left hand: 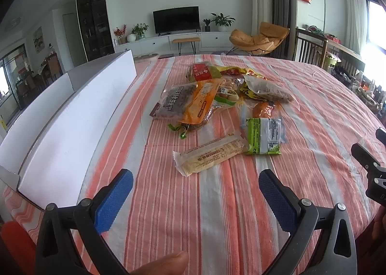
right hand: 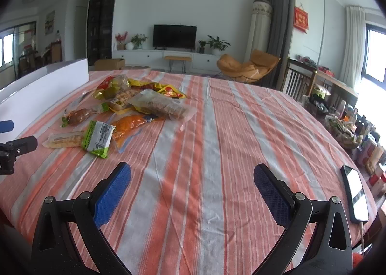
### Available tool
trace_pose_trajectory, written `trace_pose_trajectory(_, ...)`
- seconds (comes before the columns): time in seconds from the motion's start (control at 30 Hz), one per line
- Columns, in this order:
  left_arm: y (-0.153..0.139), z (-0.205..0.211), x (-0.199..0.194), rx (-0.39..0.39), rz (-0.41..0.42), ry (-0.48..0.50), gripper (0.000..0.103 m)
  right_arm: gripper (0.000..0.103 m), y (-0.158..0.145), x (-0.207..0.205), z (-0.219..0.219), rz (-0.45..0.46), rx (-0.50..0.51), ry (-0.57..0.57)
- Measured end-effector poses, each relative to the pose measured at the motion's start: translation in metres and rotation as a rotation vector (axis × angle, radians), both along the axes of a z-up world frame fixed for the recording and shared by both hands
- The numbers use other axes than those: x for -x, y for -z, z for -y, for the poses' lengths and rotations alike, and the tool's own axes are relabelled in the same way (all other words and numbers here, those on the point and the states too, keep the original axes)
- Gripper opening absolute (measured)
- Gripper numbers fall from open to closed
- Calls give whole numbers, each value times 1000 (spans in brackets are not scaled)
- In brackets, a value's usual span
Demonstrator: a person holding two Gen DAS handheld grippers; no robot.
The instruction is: Organize snacks
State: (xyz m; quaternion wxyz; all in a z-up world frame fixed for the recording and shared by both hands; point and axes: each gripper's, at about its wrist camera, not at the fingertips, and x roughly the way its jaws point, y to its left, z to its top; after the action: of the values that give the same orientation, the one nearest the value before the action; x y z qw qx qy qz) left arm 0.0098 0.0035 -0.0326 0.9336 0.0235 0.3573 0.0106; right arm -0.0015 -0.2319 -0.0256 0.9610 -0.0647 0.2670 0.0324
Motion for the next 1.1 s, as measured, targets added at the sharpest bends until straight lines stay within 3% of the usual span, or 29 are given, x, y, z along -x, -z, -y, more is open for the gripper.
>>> trace_pose_trajectory(1.1, 20, -6, -9, -8, -60, -13, 103, 102, 15, -13, -5, -53, 0, -13)
